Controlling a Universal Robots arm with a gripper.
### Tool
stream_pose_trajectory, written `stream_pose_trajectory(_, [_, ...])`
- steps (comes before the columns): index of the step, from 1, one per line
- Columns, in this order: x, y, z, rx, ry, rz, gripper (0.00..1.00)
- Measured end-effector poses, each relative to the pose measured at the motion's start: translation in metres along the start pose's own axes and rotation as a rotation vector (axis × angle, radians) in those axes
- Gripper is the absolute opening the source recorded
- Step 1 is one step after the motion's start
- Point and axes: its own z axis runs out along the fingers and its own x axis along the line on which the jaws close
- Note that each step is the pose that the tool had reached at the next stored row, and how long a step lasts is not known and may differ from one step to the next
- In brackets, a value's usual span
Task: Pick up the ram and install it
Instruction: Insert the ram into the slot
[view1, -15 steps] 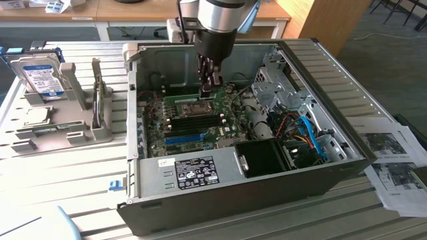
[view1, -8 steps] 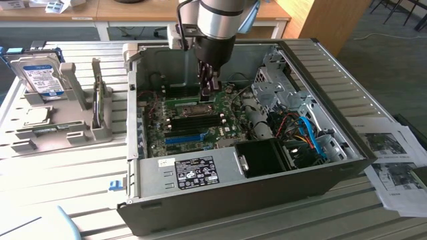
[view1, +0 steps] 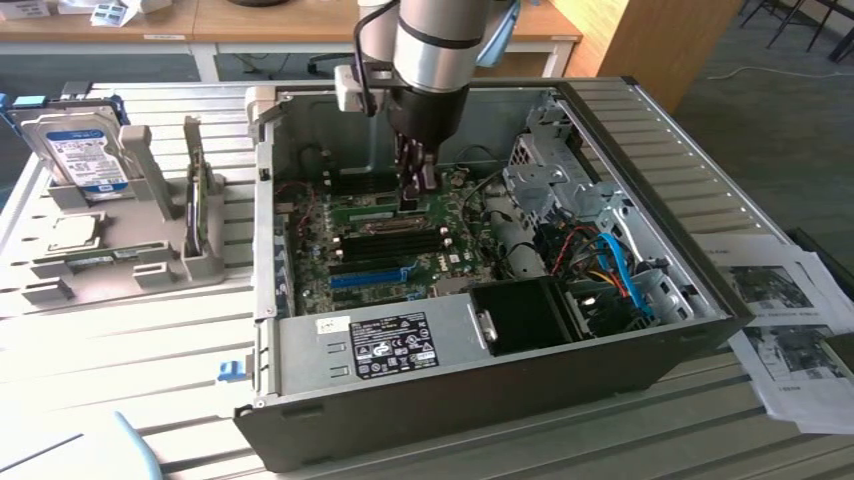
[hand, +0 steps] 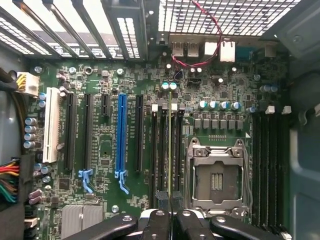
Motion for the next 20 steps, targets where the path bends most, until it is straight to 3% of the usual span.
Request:
stream_pose_trajectory(12, [0.0, -0.001, 0.0175, 0.0001, -0.0001, 0.0, 0.11])
stream_pose_trajectory(20, [0.0, -0.0033, 0.0183, -0.0003, -0.0001, 0.0, 0.11])
